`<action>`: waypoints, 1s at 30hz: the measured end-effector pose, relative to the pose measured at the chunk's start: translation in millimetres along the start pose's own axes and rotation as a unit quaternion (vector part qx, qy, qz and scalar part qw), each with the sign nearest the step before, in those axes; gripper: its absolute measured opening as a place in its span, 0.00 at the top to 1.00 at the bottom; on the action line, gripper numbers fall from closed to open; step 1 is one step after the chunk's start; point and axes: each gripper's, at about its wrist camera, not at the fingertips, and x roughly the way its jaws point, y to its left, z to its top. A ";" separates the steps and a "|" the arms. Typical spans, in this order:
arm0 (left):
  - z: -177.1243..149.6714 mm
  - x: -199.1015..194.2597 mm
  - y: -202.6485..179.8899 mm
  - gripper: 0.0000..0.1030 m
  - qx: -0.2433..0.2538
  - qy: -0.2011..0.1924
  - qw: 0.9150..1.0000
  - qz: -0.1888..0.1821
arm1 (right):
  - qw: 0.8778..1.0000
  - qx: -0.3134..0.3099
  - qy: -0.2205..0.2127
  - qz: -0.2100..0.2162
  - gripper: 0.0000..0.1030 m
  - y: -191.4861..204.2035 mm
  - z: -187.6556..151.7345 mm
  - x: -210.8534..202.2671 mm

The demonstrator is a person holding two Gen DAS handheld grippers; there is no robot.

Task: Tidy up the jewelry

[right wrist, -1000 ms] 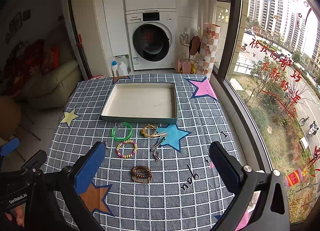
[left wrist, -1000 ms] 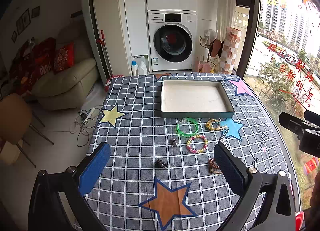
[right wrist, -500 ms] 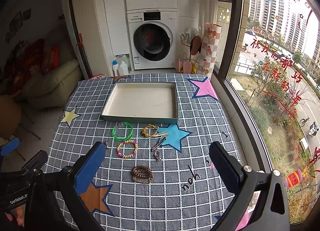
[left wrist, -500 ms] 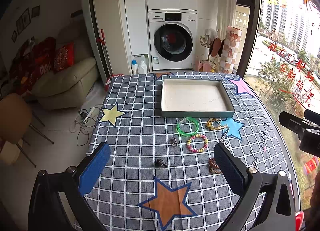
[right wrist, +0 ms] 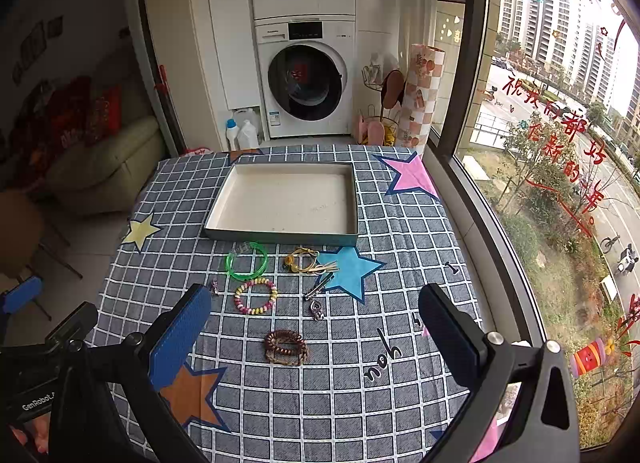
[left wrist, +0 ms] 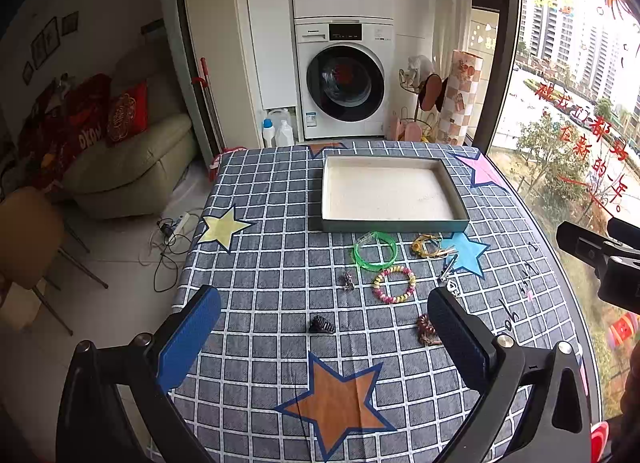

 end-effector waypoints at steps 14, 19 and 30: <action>-3.3 1.8 -2.5 0.00 0.002 0.006 1.000 0.000 | 1.000 0.001 0.004 0.002 0.00 -1.7 -2.1 0.9; -6.6 10.5 -0.5 0.00 -0.002 0.022 1.000 -0.003 | 1.000 0.002 0.018 0.005 0.00 -4.0 -5.6 7.6; -29.1 70.3 12.1 0.00 -0.036 0.122 0.992 -0.015 | 0.993 0.002 0.117 0.011 0.00 -9.0 -30.9 57.4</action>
